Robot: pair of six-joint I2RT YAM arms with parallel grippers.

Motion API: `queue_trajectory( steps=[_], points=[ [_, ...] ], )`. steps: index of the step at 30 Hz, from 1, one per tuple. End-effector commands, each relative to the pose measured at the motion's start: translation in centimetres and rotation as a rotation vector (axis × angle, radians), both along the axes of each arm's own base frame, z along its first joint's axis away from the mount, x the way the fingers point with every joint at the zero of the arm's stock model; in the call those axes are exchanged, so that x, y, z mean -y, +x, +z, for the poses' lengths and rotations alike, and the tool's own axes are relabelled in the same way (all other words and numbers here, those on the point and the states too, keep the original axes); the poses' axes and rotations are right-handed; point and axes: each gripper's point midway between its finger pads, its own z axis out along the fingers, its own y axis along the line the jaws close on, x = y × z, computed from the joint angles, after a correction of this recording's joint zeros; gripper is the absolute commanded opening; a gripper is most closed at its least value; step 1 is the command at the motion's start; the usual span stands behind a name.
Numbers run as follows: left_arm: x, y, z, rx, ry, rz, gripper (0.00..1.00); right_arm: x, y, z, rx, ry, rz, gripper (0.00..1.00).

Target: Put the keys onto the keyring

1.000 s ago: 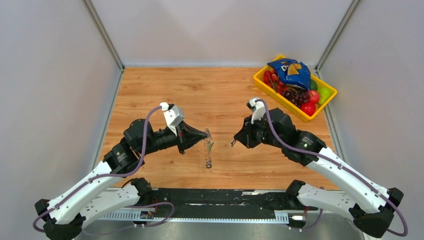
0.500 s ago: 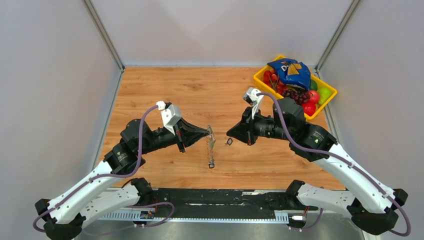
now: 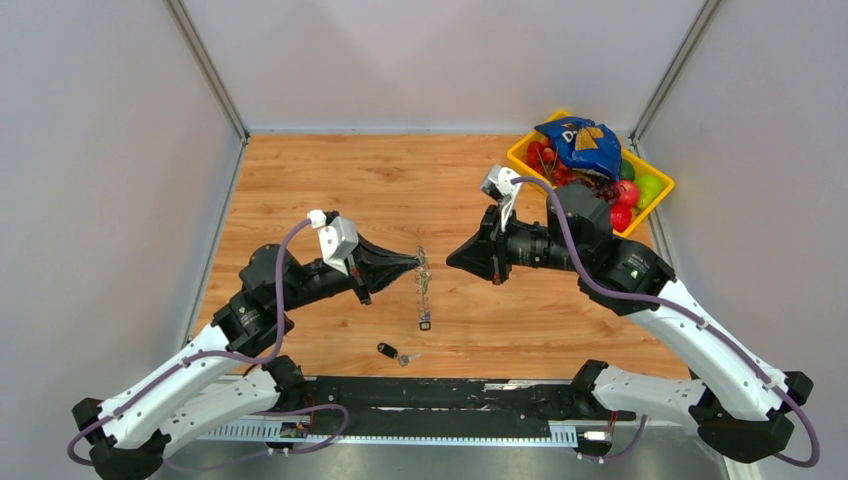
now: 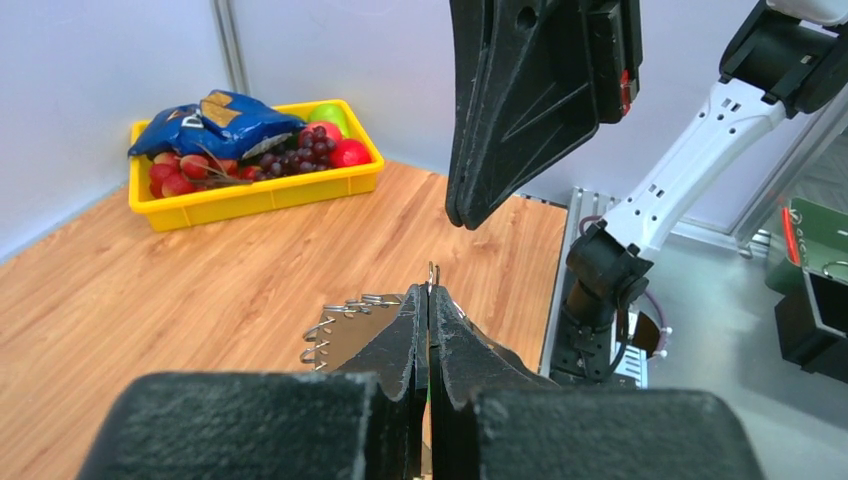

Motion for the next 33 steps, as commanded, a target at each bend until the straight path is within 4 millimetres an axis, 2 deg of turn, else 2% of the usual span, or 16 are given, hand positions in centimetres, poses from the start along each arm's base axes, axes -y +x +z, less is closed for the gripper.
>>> queue_trajectory(
  steps=[1,3,6,9,12,17,22,31,33],
  points=[
    [-0.9,0.0,2.5,0.110,-0.044,0.032,0.00,0.5,1.1,-1.3,0.024,-0.029,-0.065,0.00],
    [-1.3,0.4,2.1,0.101,-0.013,0.065,0.00,0.5,1.4,-3.5,-0.017,-0.067,-0.085,0.01],
    [-2.1,1.2,1.3,0.063,0.044,0.125,0.00,0.4,1.7,-6.9,-0.085,-0.118,-0.107,0.18],
    [-3.2,2.1,1.2,0.053,0.075,0.203,0.00,0.2,1.4,-8.9,-0.124,-0.130,-0.100,0.30],
    [-4.8,3.6,0.6,0.027,0.120,0.325,0.00,0.0,0.8,-10.8,-0.164,-0.140,-0.078,0.37],
    [-7.9,6.2,-0.2,-0.011,0.195,0.547,0.00,-0.3,-0.1,-15.0,-0.243,-0.181,-0.046,0.41],
    [-11.3,8.4,-0.9,-0.051,0.251,0.776,0.00,-1.8,-1.6,-18.1,-0.223,-0.224,-0.003,0.47],
    [-15.8,9.3,-2.6,-0.095,0.327,1.014,0.00,-5.8,-4.8,-21.3,0.024,-0.317,0.043,0.54],
    [-16.5,9.2,-2.8,-0.100,0.324,1.039,0.00,-6.3,-4.4,-21.9,0.092,-0.334,-0.005,0.54]
  ],
)
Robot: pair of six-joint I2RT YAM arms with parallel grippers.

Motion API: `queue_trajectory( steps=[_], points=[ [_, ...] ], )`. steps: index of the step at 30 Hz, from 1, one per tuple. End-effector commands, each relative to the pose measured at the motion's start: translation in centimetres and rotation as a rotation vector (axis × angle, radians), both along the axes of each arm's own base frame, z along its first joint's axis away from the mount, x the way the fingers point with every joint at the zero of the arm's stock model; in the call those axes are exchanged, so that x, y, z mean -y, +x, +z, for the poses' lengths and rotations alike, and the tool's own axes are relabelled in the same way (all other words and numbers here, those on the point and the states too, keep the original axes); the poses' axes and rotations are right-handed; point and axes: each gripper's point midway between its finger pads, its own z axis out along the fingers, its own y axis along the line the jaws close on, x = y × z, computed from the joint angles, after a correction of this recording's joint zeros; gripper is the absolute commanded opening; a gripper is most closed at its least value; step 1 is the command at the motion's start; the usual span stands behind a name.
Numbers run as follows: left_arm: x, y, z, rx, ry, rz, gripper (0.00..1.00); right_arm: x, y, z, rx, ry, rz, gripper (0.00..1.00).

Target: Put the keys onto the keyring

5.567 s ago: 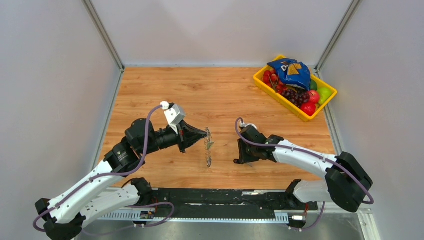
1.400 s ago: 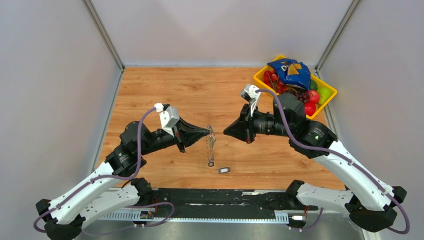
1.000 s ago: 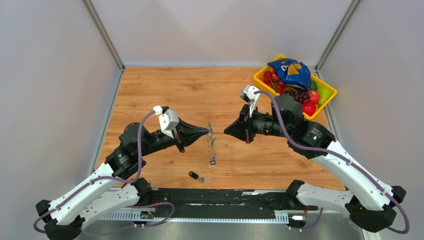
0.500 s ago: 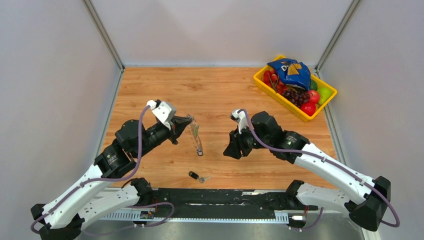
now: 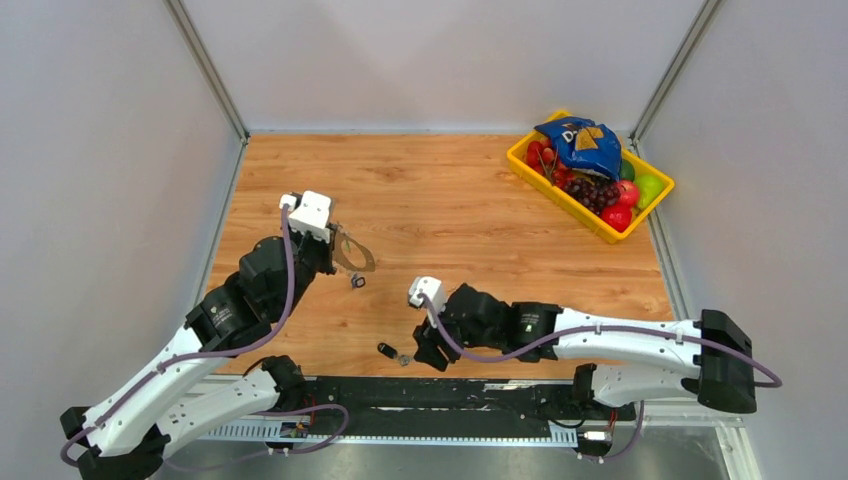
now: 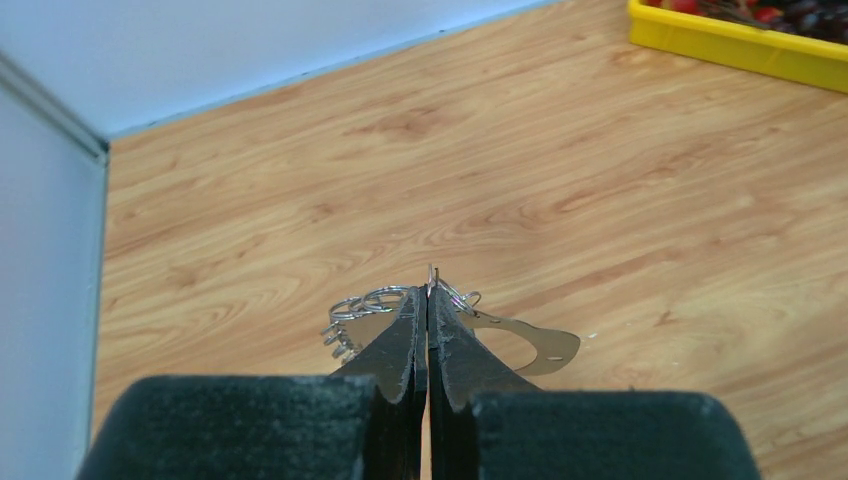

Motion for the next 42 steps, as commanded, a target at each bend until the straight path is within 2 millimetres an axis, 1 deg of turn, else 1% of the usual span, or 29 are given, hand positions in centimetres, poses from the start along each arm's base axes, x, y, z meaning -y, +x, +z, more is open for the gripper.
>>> queue_trajectory(
  steps=[1,6,10,13,18,24,37,42],
  points=[
    [-3.1,-0.1,1.7,0.052,-0.032,0.138,0.00,-2.2,1.5,-0.3,0.223,0.024,-0.061,0.55],
    [-5.2,-0.6,1.4,0.058,-0.030,0.207,0.00,-3.9,0.7,-1.5,0.331,0.025,-0.056,0.55],
    [-5.7,-1.2,1.1,0.058,-0.050,0.207,0.00,-5.0,0.2,-2.9,0.427,0.023,-0.039,0.56],
    [-5.2,-1.4,0.7,0.061,-0.066,0.177,0.00,-6.0,-0.2,-3.6,0.477,0.035,-0.027,0.57],
    [-4.7,-1.4,0.2,0.060,-0.070,0.144,0.00,-7.0,0.5,-5.4,0.505,0.018,-0.054,0.57],
    [-4.6,-1.6,-0.4,0.066,-0.069,0.131,0.00,-8.1,0.6,-7.6,0.506,-0.016,-0.051,0.57],
    [-4.5,-1.6,-0.4,0.083,-0.075,0.121,0.00,-8.4,1.6,-10.4,0.453,-0.075,-0.067,0.55],
    [-4.6,-1.6,-0.4,0.088,-0.078,0.121,0.00,-8.0,1.8,-11.0,0.441,-0.090,-0.071,0.51]
  ],
)
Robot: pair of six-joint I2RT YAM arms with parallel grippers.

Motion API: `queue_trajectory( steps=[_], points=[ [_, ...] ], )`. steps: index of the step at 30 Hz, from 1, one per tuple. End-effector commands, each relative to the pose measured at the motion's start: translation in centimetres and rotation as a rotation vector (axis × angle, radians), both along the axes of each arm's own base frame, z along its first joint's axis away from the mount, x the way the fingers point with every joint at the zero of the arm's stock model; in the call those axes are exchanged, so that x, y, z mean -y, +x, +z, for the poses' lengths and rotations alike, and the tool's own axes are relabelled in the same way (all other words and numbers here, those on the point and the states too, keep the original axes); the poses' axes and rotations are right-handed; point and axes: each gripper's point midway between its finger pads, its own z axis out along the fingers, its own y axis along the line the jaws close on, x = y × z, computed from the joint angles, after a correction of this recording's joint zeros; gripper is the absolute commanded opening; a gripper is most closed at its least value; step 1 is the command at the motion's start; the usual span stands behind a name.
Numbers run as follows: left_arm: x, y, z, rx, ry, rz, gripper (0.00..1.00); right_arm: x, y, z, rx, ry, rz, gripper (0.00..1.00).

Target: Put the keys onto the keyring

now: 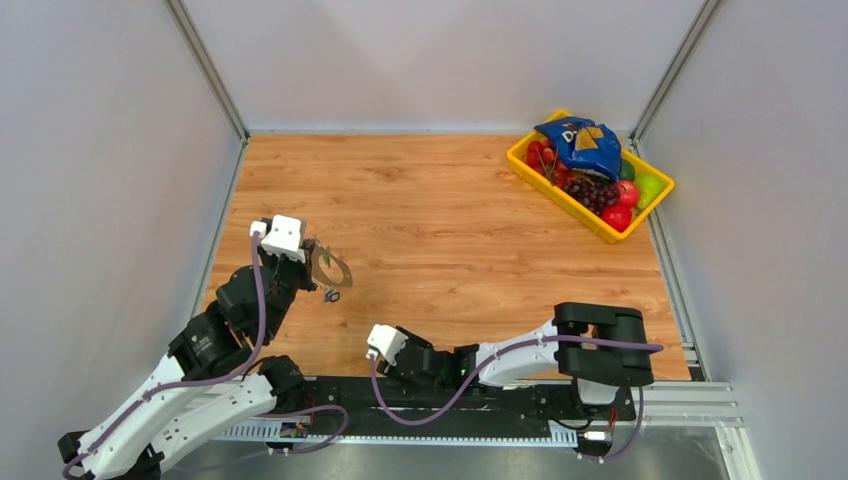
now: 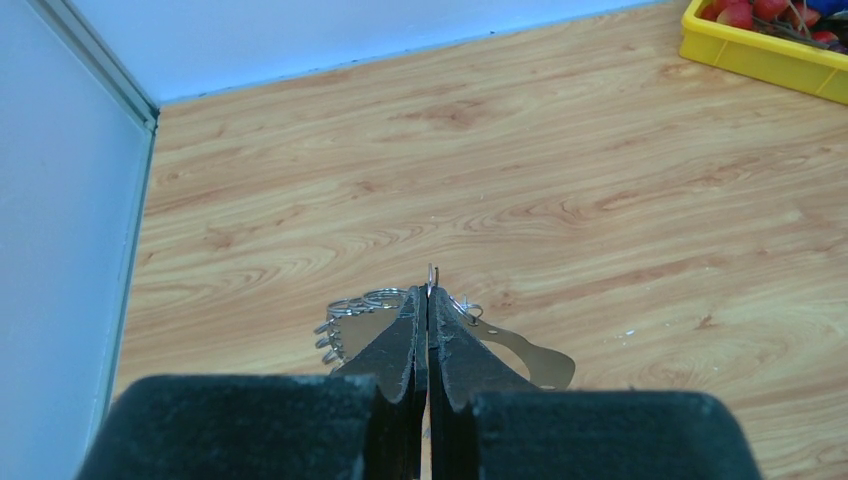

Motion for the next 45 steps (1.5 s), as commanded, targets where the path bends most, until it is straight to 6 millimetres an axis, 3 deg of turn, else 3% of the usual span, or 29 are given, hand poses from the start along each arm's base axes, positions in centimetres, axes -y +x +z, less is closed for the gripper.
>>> queue_trajectory(
  steps=[1,4,10,15,20,25,30,32,35,40,45],
  points=[
    [0.1,0.2,1.7,0.057,-0.050,0.000,0.00,-1.3,0.2,1.1,-0.022,0.063,-0.015,0.50],
    [0.1,0.2,1.6,0.054,-0.050,0.000,0.00,-0.7,0.2,0.8,-0.030,0.045,-0.021,0.44],
    [0.2,0.3,1.5,0.050,-0.047,0.001,0.00,0.4,0.1,-0.4,-0.072,0.014,-0.040,0.21],
    [0.3,0.3,1.5,0.048,-0.047,0.001,0.00,0.7,0.2,0.3,-0.070,0.024,-0.051,0.00],
    [0.4,0.3,1.5,0.047,-0.056,-0.005,0.00,1.1,0.7,3.4,-0.044,0.082,-0.068,0.00],
    [1.2,0.1,1.7,0.049,-0.071,-0.047,0.00,1.9,0.9,7.9,-0.019,0.160,-0.070,0.00],
    [2.6,-0.3,2.2,0.054,-0.093,-0.127,0.00,3.4,1.0,12.5,-0.018,0.257,-0.061,0.00],
    [2.8,-0.4,2.5,0.059,-0.099,-0.146,0.00,4.3,1.2,13.4,-0.027,0.288,-0.055,0.00],
    [2.9,-0.4,2.5,0.064,-0.099,-0.152,0.00,5.2,1.5,12.9,-0.050,0.283,-0.059,0.00],
    [3.1,-0.4,2.3,0.061,-0.100,-0.153,0.00,4.5,0.8,10.0,-0.115,0.218,-0.050,0.31],
    [3.0,-0.3,2.2,0.061,-0.099,-0.146,0.00,2.7,-0.4,6.6,-0.188,0.125,-0.001,0.41]
  ],
)
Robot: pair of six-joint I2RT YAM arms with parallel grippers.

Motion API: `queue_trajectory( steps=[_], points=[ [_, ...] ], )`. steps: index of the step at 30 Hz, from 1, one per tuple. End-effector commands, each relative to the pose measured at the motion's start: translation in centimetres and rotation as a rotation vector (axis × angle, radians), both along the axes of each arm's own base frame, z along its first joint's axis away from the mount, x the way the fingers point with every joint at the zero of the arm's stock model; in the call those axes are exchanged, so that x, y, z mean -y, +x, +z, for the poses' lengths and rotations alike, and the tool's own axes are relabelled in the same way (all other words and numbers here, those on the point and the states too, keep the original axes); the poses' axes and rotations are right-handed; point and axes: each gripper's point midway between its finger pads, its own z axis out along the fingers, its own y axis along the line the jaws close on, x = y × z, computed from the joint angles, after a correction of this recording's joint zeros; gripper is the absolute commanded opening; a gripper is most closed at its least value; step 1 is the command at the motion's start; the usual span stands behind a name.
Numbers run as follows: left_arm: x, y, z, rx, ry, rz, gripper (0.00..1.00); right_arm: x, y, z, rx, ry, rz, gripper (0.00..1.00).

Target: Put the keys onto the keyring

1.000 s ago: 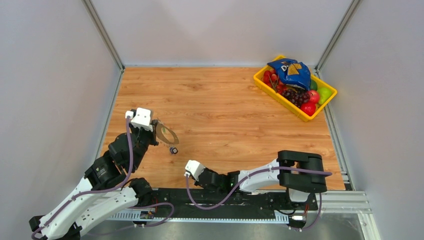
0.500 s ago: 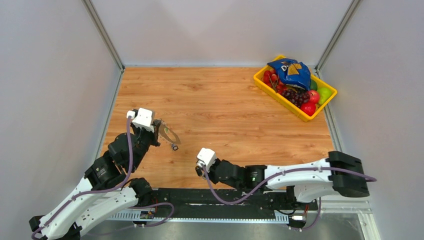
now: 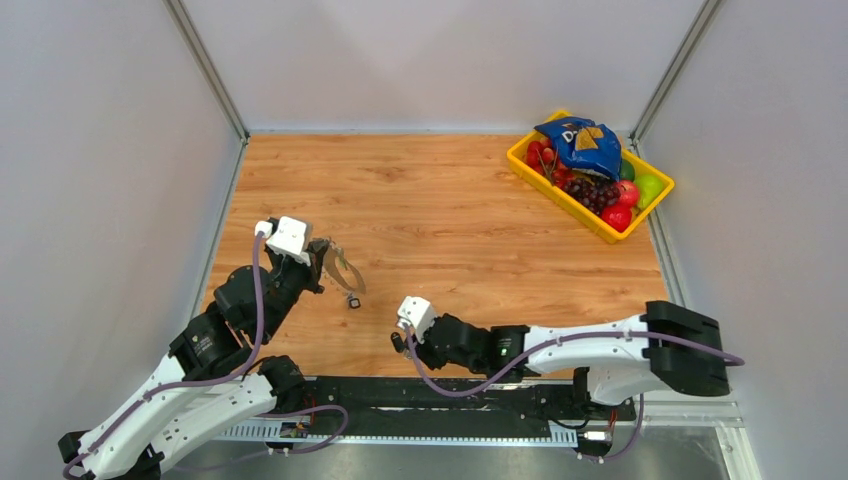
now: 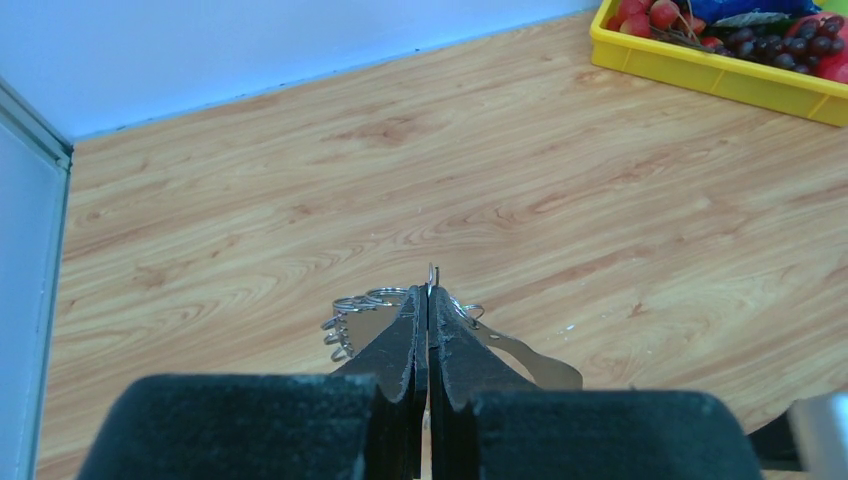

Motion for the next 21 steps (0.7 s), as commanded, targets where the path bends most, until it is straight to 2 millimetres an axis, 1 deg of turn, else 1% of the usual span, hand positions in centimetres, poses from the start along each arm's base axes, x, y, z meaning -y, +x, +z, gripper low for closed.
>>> queue_trajectory(
  steps=[1,3,8,12,16,21],
  points=[
    [0.3,0.2,1.6,0.047,-0.054,-0.002,0.00,-1.9,-1.5,-1.9,-0.080,-0.040,0.063,0.42],
    [0.1,0.2,1.6,0.047,-0.056,0.003,0.00,-2.3,-1.5,-2.6,-0.084,-0.055,0.068,0.43],
    [0.0,0.1,1.6,0.050,-0.054,0.005,0.00,-3.0,-1.0,-3.7,-0.066,-0.075,0.064,0.45],
    [0.0,0.1,1.4,0.050,-0.049,0.002,0.00,-3.9,-1.2,-4.5,-0.075,-0.084,0.081,0.47],
    [0.0,0.2,1.5,0.052,-0.046,0.004,0.00,-4.4,-1.2,-4.9,-0.076,-0.087,0.091,0.49],
    [0.0,0.1,1.5,0.055,-0.043,0.004,0.00,-4.6,-0.6,-5.5,-0.079,-0.094,0.071,0.50]
  ],
)
